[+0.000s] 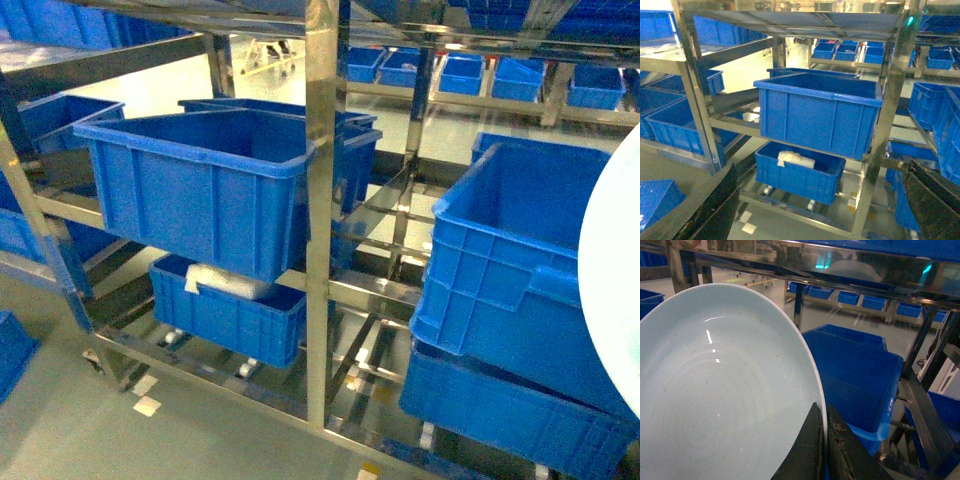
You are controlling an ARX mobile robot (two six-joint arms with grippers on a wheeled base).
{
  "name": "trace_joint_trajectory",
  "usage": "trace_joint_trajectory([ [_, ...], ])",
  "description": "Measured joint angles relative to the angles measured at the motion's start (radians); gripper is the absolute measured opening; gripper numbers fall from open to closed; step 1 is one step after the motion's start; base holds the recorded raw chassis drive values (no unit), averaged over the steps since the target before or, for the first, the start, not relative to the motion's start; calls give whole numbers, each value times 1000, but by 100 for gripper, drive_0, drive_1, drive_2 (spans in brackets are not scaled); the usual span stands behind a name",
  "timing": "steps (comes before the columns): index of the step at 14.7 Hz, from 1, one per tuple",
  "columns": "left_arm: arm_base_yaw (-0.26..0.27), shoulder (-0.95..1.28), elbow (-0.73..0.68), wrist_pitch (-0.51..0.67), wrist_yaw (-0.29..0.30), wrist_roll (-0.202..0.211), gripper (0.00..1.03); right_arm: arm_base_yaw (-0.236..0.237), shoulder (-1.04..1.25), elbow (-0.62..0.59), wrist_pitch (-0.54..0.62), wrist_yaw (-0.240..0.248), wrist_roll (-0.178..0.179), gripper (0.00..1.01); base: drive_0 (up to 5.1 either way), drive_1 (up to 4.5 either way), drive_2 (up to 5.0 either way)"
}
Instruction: Place blue tray on left shelf second layer neatly
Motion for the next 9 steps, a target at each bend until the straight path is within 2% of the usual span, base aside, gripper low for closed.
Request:
trace_joint_trajectory([
  [9, 0, 0, 0, -3, 0, 0, 98, 0, 1, 0, 2, 0, 0, 2, -164, -164, -164],
])
